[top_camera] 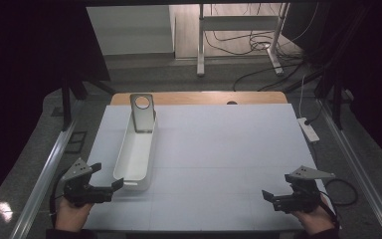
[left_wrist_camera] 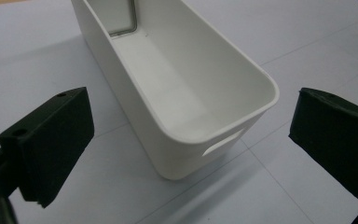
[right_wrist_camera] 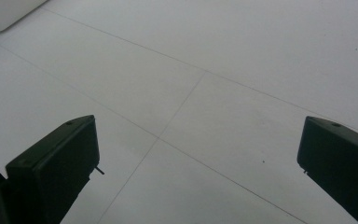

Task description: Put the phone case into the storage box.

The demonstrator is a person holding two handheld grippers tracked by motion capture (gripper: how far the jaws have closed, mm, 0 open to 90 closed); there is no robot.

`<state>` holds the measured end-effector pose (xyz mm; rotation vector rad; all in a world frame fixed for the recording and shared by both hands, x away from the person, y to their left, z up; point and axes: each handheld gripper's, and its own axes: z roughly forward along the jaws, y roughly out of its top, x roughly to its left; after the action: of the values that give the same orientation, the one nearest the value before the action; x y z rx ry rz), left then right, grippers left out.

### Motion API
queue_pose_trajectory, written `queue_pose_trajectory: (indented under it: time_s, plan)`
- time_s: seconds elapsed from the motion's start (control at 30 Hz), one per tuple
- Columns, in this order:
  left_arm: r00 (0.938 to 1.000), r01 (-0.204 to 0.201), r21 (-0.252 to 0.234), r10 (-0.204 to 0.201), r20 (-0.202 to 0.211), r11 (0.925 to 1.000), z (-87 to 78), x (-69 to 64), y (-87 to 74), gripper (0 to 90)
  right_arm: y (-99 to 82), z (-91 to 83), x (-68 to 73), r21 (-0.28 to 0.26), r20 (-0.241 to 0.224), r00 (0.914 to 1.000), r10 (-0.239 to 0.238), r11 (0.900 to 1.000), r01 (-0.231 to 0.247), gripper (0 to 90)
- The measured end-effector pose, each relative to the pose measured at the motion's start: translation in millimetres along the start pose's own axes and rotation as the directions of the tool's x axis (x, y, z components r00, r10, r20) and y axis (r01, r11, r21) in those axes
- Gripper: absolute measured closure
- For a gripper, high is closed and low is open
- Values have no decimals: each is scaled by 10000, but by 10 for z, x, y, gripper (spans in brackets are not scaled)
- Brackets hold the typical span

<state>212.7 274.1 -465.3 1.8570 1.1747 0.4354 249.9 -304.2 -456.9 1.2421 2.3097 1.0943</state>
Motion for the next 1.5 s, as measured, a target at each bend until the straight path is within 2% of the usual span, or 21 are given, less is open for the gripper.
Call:
queue_pose_trajectory:
  time_s: [1.5]
  plan:
    - [9989, 364, -97, -367, -281, 9993, -279, 9, -245, 5, 0, 2, -1, 27, 53, 10000, 58, 10000, -58, 0]
